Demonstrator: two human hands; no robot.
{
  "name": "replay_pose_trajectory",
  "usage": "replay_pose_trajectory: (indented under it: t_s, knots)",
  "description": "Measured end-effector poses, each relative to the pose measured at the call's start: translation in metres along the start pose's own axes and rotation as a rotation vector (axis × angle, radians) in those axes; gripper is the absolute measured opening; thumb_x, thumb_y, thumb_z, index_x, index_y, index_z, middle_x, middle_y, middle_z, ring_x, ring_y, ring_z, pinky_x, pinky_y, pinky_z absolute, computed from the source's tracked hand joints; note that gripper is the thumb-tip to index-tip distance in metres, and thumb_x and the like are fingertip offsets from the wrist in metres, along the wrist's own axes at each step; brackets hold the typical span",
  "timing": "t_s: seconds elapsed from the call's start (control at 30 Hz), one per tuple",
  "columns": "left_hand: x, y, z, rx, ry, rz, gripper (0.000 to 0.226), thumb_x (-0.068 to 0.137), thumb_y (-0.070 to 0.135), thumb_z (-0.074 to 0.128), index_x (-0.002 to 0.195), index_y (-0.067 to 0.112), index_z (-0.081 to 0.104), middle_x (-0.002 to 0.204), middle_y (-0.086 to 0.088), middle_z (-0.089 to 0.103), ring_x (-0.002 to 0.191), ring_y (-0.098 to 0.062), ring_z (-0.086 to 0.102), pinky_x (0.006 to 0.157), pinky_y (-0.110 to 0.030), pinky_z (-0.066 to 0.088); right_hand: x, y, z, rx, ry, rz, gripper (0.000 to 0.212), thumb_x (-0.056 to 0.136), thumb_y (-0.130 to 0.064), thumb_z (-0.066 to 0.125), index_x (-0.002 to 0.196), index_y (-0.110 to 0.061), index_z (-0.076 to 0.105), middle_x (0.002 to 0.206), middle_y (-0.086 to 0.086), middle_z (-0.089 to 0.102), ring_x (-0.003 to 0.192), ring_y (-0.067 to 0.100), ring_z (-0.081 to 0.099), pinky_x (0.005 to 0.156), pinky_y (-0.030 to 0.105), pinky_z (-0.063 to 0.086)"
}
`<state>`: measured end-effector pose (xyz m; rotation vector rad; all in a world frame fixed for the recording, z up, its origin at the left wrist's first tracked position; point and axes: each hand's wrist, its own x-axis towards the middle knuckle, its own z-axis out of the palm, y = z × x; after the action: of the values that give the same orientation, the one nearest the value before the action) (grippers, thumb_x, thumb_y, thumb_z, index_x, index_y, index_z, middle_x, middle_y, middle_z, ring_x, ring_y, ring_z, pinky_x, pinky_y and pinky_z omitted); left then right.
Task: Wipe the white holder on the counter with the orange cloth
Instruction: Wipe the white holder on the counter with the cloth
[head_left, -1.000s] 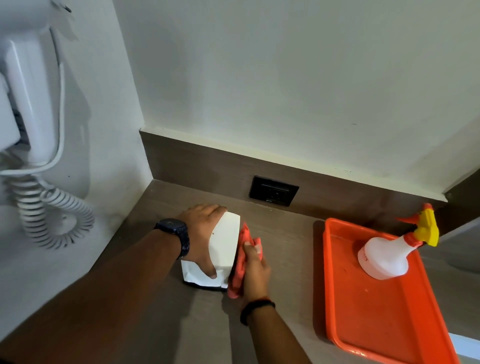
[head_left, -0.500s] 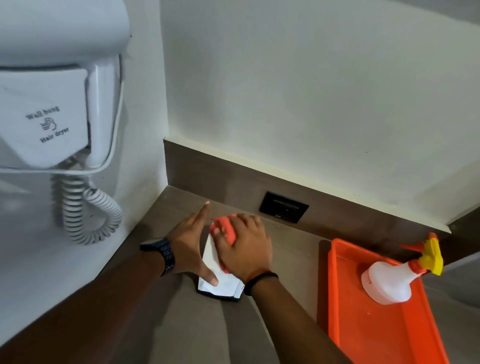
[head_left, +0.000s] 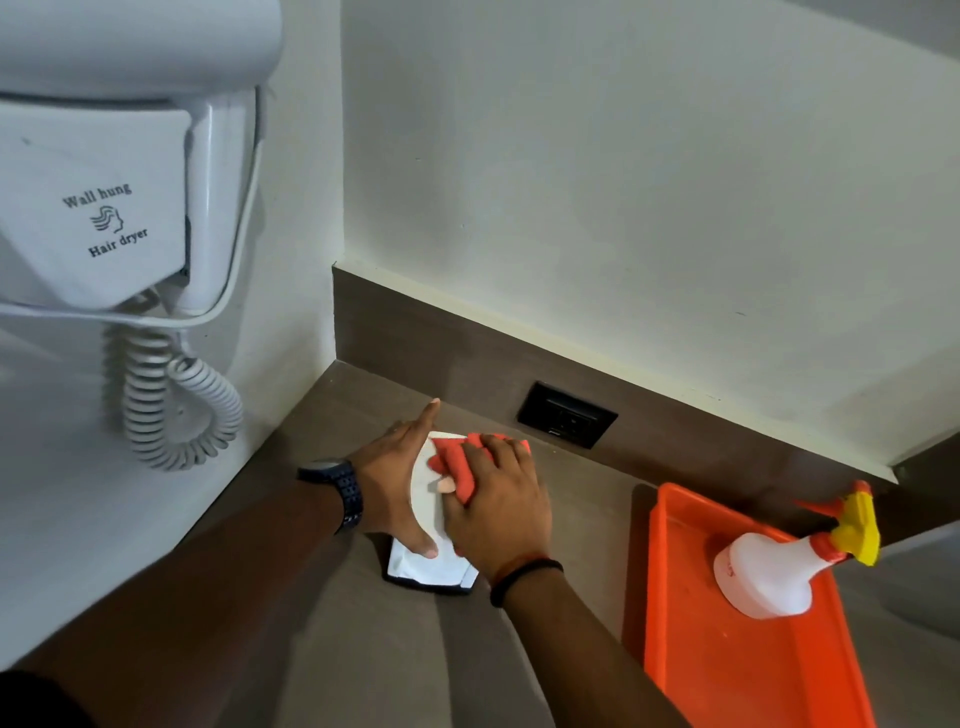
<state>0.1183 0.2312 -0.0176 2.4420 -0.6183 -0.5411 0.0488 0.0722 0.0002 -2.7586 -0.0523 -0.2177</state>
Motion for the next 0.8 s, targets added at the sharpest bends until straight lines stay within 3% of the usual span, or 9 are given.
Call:
replay_pose_trajectory:
  t_s: [0.13, 0.23, 0.4, 0.63, 0.8]
  knots:
    - [-0.001, 0.001, 0.003, 0.022, 0.02, 0.02, 0.16, 0.037, 0.052, 0.092, 0.124, 0.041, -0.042, 0.158, -0.007, 0.01, 0.143, -0.023, 0.015, 0.115, -0.046, 0.025, 0.016, -0.009, 0.002, 0.04, -0.045, 0.098, 0.044, 0.085, -0.04, 0.049, 0.126, -0.025, 0.057, 0.134, 0.001, 0.057, 0.13, 0.024, 0.041, 0.103, 0.039, 0.039]
    - [-0.004, 0.001, 0.002, -0.008, 0.032, 0.001, 0.161, 0.038, 0.051, 0.092, 0.132, 0.035, -0.038, 0.16, -0.007, 0.003, 0.145, -0.023, 0.006, 0.116, -0.048, 0.022, 0.014, -0.015, 0.0, 0.0, -0.06, -0.019, 0.048, 0.08, -0.044, 0.044, 0.122, -0.026, 0.06, 0.13, -0.001, 0.06, 0.128, 0.025, 0.044, 0.099, 0.044, 0.042]
    - [-0.004, 0.005, 0.002, -0.019, 0.051, 0.017, 0.156, 0.045, 0.041, 0.094, 0.138, 0.026, -0.03, 0.157, -0.014, 0.01, 0.143, -0.028, 0.017, 0.115, -0.047, 0.026, -0.008, -0.006, -0.004, -0.031, 0.024, -0.251, 0.045, 0.077, -0.052, 0.044, 0.106, -0.029, 0.071, 0.115, -0.003, 0.072, 0.118, 0.024, 0.057, 0.094, 0.044, 0.048]
    - [-0.006, 0.014, 0.006, -0.015, 0.061, -0.067, 0.158, 0.041, 0.045, 0.095, 0.142, 0.027, -0.026, 0.159, -0.009, 0.003, 0.144, -0.025, 0.013, 0.116, -0.043, 0.024, -0.003, 0.005, -0.004, 0.005, -0.016, -0.051, 0.047, 0.083, -0.042, 0.048, 0.125, -0.026, 0.061, 0.132, 0.003, 0.062, 0.131, 0.028, 0.045, 0.103, 0.044, 0.041]
    - [-0.011, 0.01, 0.01, -0.054, 0.117, -0.052, 0.155, 0.041, 0.045, 0.093, 0.145, 0.022, -0.02, 0.157, -0.009, 0.012, 0.142, -0.026, 0.019, 0.113, -0.048, 0.029, 0.002, -0.006, -0.002, -0.039, -0.07, -0.144, 0.048, 0.078, -0.044, 0.044, 0.12, -0.032, 0.062, 0.128, -0.005, 0.062, 0.129, 0.024, 0.043, 0.092, 0.044, 0.041]
